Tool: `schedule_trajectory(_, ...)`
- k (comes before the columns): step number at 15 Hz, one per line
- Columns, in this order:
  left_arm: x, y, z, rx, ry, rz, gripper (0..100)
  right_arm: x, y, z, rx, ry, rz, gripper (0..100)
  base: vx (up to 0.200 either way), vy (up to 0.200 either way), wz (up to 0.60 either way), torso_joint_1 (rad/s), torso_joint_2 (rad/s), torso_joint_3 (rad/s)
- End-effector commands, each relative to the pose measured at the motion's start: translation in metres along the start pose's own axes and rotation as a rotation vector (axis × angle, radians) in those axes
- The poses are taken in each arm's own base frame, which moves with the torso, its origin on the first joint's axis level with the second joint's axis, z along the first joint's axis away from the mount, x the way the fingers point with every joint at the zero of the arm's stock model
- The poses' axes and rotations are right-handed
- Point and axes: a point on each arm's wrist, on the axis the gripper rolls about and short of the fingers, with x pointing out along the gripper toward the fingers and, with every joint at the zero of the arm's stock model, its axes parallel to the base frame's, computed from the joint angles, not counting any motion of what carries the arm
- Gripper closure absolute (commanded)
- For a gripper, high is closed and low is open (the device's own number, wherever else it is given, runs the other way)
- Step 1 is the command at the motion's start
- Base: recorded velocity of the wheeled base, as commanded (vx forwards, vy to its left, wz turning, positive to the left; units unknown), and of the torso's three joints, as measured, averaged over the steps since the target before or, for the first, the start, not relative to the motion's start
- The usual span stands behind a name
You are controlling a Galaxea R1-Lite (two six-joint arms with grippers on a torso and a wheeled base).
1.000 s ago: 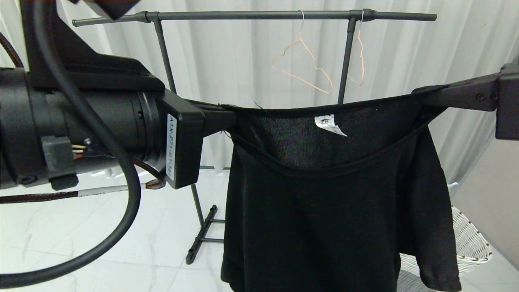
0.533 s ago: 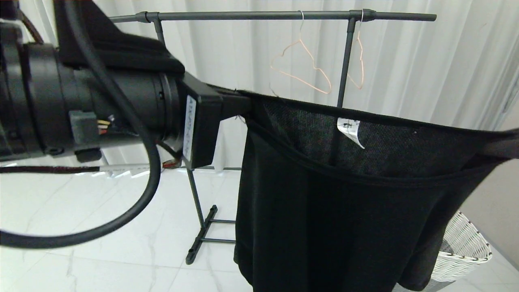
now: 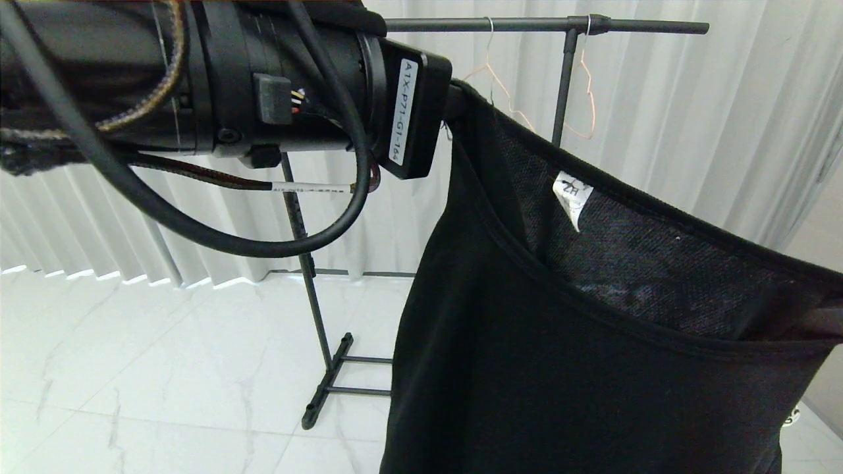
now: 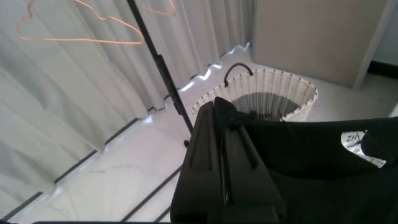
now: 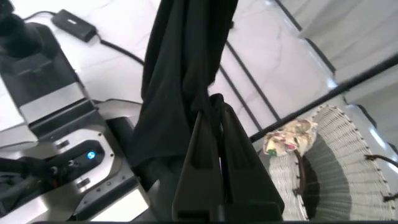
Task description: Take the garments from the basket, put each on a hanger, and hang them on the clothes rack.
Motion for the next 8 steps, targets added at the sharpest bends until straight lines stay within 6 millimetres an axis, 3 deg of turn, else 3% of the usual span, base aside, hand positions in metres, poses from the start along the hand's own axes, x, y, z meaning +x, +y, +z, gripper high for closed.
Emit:
schedule_trajectory(1, -0.002, 0.002, 0.0, -0.002, 0.003, 0.01, 100, 0.003, 0.0, 0.0, 0.0, 0.009, -0.014, 100, 0.0, 0.0, 0.0, 0.0, 0.0, 0.0)
schedule_trajectory(5, -0.034, 0.001, -0.007, -0.024, 0.056, 0.013, 100, 0.003, -0.009, 0.0, 0.035, 0.014, -0.129, 100, 0.0, 0.0, 0.0, 0.0, 0.0, 0.0)
schedule_trajectory(8, -0.07, -0.015, -0.024, -0.135, 0.086, -0.042, 100, 0.031, -0.024, 0.016, 0.086, -0.02, -0.215, 100, 0.0, 0.0, 0.0, 0.0, 0.0, 0.0)
